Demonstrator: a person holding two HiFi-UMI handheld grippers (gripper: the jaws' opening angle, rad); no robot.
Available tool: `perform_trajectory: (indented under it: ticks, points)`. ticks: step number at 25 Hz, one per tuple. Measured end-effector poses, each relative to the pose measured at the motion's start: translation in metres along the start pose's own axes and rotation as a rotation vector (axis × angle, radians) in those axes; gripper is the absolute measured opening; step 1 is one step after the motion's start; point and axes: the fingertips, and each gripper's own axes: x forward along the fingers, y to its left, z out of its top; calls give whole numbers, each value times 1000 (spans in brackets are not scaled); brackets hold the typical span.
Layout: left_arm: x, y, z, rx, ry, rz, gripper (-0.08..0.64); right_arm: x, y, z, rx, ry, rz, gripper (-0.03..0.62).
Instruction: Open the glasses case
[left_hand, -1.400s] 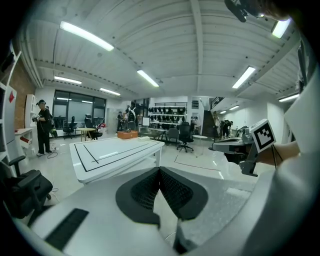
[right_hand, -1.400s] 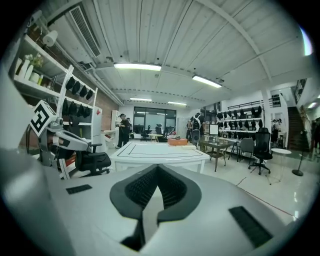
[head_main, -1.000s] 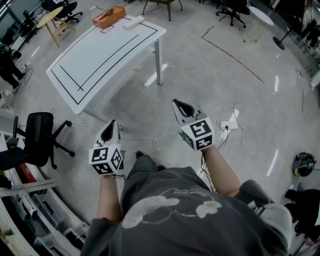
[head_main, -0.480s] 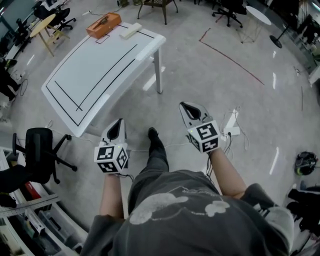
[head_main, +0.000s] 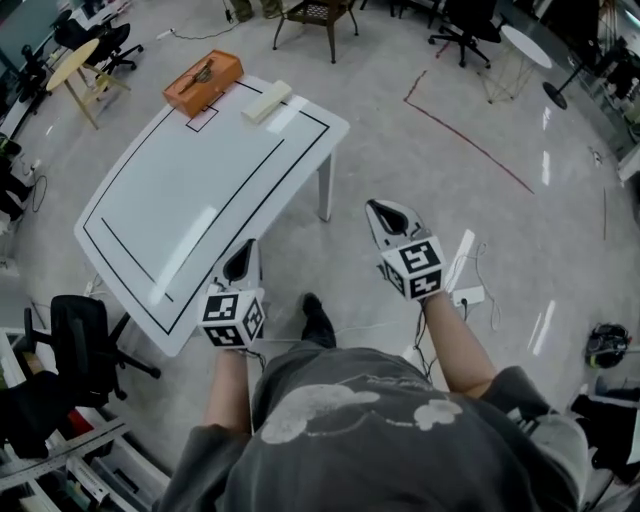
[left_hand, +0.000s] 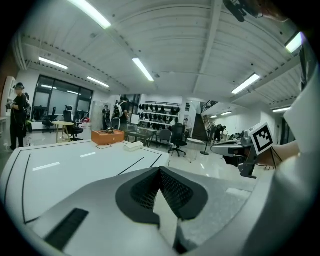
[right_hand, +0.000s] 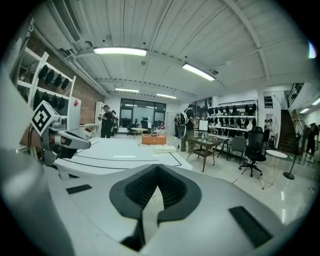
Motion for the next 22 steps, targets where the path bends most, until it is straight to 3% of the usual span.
perform_trajectory:
  ticks: [8, 16, 22]
  points:
    - [84, 55, 32, -29, 22, -9, 2, 107, -33, 32, 2, 13, 18, 0]
    - [126, 88, 48, -58, 15, -3, 2, 162, -47, 36, 0, 35, 31, 0]
    - [148, 103, 57, -66, 14, 51, 2, 200, -67, 50, -19, 21, 78, 0]
